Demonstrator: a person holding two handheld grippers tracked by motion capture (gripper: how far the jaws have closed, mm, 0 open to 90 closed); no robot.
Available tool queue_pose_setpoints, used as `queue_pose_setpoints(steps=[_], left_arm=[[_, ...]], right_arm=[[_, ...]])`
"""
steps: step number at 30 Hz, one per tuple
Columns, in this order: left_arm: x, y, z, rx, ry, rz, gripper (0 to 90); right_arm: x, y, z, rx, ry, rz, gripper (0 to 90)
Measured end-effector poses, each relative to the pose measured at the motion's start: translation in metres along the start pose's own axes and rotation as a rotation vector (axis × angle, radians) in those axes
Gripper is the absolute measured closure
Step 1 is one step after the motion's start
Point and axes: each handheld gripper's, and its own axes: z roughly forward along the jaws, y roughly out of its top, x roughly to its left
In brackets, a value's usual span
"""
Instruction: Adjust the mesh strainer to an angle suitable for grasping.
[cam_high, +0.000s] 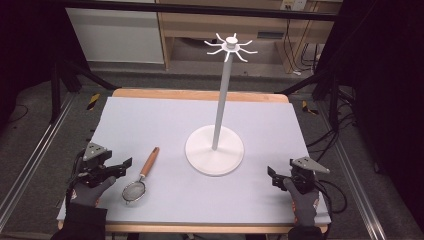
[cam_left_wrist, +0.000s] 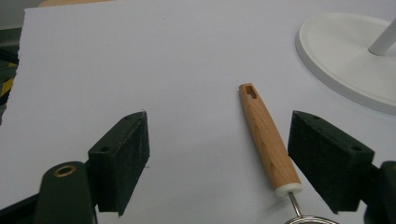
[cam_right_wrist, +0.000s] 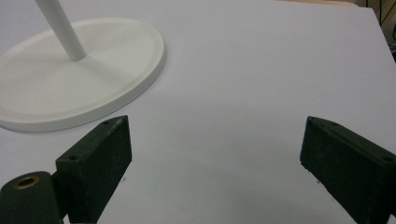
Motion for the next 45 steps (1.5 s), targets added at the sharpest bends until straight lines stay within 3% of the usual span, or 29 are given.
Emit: queue_pose_setpoints(steps=[7,25,33,45], left_arm=[[-0.008,0.007,-0.002,-0.003,-0.020,0.021,20.9],[-0.028,0.028,-0.003,0.031,-0.067,0.080,30.1],[-0.036,0.037,0.008,0.104,-0.059,0.098,33.0],[-0.042,0.033,0.030,0.204,-0.054,0.116,39.2]], right_arm=[[-0.001,0.001,-0.002,-0.018,0.005,0.015,9.3],[-0.001,0.001,0.000,0.012,0.006,0.000,9.2],[-0.001,0.001,0.000,0.015,0.007,0.001,9.2],[-0.001,0.001,0.001,0.034,0.019,0.000,9.7]])
